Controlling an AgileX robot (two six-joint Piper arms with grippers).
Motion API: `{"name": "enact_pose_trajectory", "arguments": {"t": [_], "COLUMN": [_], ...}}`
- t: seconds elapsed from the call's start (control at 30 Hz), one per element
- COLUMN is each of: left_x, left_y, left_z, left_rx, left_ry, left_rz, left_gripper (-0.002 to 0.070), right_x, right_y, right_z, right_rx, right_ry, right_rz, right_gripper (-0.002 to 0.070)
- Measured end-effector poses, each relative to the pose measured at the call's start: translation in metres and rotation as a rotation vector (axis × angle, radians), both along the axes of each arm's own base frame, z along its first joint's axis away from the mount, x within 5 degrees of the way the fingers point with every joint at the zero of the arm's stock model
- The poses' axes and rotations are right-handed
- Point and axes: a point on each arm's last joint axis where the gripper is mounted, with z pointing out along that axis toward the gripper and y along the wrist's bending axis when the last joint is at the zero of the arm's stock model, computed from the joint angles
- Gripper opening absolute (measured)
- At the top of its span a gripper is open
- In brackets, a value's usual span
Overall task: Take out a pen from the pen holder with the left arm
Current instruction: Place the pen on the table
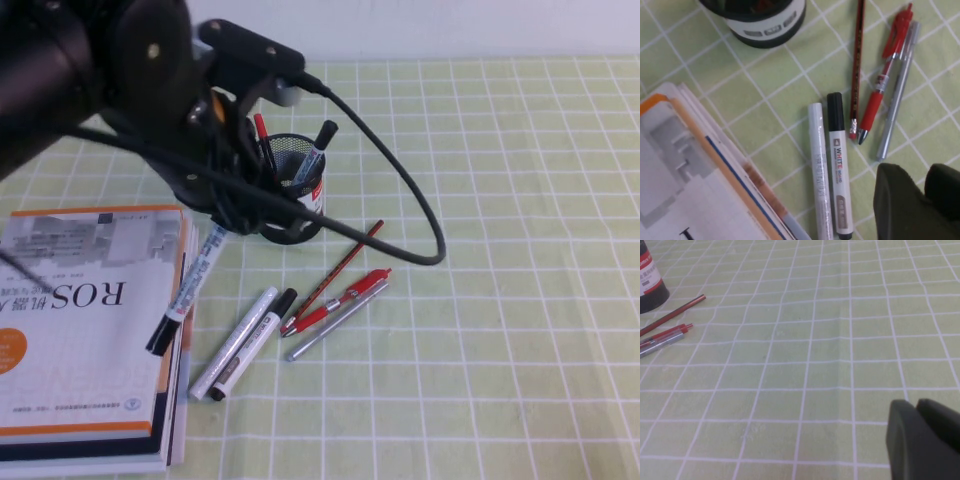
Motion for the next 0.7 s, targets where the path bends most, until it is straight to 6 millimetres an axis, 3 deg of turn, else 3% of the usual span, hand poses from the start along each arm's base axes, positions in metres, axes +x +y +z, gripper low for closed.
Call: {"name": "enact_pose_trajectory", "arguments": {"t": [0.23,0.5,0.7], "left_x": [0.015,0.019,0.040], "left_y": [-0.023,-0.062,-0.084], "left_z": [-0.027,-0.055,-0.069], "left_rx": [0.051,0.095,0.094], "left_ry": [0.122,0.176,0.171], "left_rz": [-0.070,-0.164,-0.193], "left_gripper": [0.0084,0.0084,0.0084], "right_x": [0.000,0.000,0.000], "right_y": [0.000,0.000,0.000], "right_z": [0.000,0.000,0.000], "right_rx": [0.000,0.000,0.000], "right_ry": [0.000,0.000,0.000], "right_rz": [0.000,0.000,0.000], "right_gripper": [-0.0013,-0.0013,-0.0012]}}
